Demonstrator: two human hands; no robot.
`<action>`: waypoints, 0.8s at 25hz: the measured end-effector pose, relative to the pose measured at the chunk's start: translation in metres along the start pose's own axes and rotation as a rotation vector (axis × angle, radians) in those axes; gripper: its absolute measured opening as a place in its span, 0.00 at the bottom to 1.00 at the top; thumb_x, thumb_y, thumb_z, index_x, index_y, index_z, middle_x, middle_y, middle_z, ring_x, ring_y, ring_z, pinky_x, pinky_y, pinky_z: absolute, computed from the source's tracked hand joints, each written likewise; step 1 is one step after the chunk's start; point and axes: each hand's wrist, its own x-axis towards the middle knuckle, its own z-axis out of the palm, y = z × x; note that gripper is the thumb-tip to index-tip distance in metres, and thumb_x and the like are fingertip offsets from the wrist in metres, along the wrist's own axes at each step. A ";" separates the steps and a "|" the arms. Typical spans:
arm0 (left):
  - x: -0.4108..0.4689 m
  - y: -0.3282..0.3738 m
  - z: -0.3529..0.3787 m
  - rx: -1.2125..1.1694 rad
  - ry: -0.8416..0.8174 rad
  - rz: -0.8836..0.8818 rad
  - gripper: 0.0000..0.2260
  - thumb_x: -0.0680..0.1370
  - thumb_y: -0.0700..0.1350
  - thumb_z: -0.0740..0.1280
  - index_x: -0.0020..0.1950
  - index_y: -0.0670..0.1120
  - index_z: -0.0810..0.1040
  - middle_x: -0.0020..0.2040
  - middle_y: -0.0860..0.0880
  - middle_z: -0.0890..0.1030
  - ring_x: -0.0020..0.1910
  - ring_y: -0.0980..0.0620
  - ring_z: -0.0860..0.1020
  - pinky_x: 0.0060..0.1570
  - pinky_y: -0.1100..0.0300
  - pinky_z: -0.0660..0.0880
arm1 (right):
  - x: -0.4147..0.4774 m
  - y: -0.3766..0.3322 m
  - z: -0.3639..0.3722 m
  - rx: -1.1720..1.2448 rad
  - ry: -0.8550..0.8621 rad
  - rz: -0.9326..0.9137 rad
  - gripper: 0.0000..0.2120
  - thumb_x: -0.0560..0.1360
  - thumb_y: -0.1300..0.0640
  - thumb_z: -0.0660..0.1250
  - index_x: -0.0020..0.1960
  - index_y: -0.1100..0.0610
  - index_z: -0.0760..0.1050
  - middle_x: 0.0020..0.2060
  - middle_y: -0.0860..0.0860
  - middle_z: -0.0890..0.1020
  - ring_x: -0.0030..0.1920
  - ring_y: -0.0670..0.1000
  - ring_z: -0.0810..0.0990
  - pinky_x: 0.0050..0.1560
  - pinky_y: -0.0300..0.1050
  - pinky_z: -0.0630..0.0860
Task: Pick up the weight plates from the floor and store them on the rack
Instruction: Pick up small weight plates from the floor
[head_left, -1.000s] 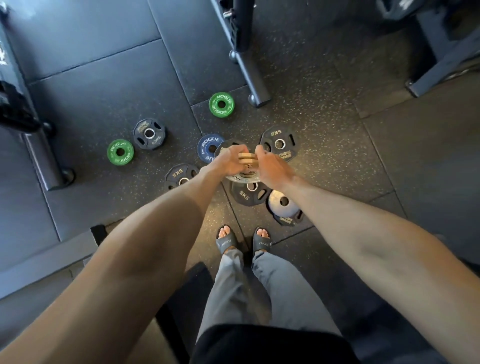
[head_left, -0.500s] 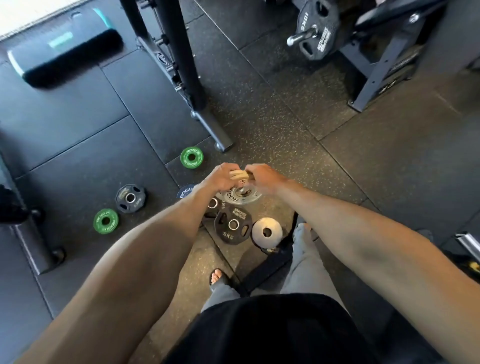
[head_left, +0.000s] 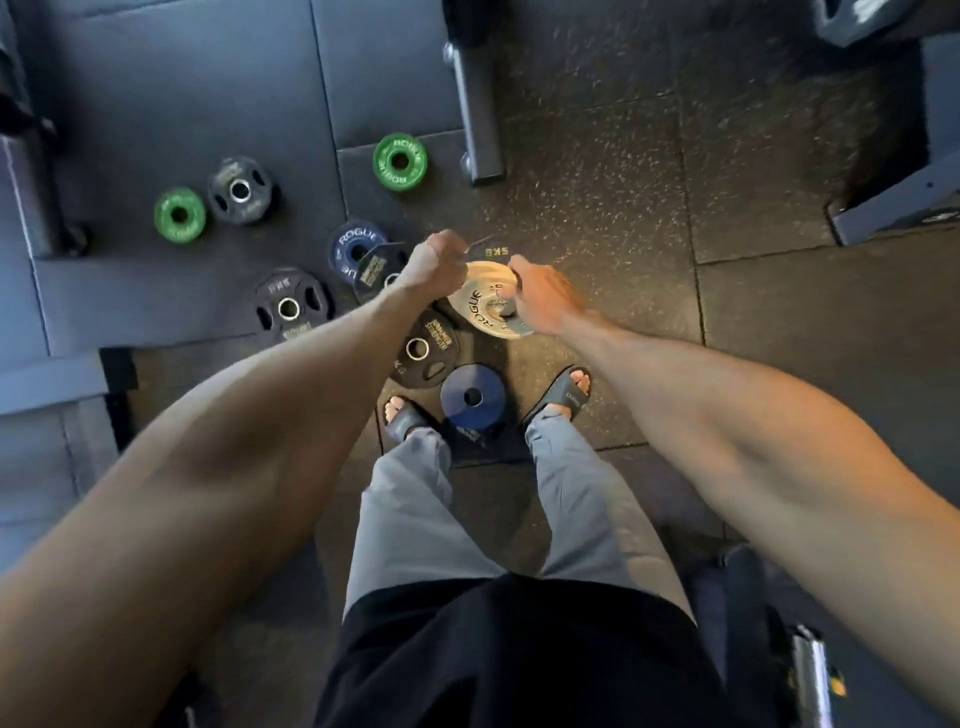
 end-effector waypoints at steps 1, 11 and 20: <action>0.005 -0.013 0.007 -0.016 0.001 -0.072 0.12 0.78 0.40 0.64 0.59 0.39 0.81 0.56 0.43 0.82 0.56 0.44 0.80 0.52 0.56 0.75 | 0.009 0.003 0.009 -0.001 -0.019 0.000 0.07 0.80 0.57 0.67 0.55 0.57 0.72 0.46 0.57 0.82 0.45 0.56 0.79 0.41 0.48 0.72; 0.104 -0.214 0.223 -0.306 -0.045 -0.577 0.16 0.77 0.45 0.63 0.60 0.36 0.77 0.59 0.37 0.80 0.57 0.39 0.79 0.49 0.53 0.75 | 0.141 0.077 0.200 0.043 -0.157 0.137 0.10 0.81 0.51 0.64 0.56 0.57 0.73 0.50 0.57 0.80 0.49 0.58 0.77 0.48 0.51 0.74; 0.217 -0.313 0.410 0.125 -0.245 0.018 0.33 0.72 0.44 0.72 0.74 0.42 0.63 0.69 0.40 0.69 0.70 0.40 0.67 0.67 0.47 0.67 | 0.165 0.264 0.418 0.005 -0.368 0.324 0.13 0.80 0.53 0.67 0.56 0.63 0.75 0.53 0.62 0.80 0.54 0.61 0.78 0.43 0.46 0.63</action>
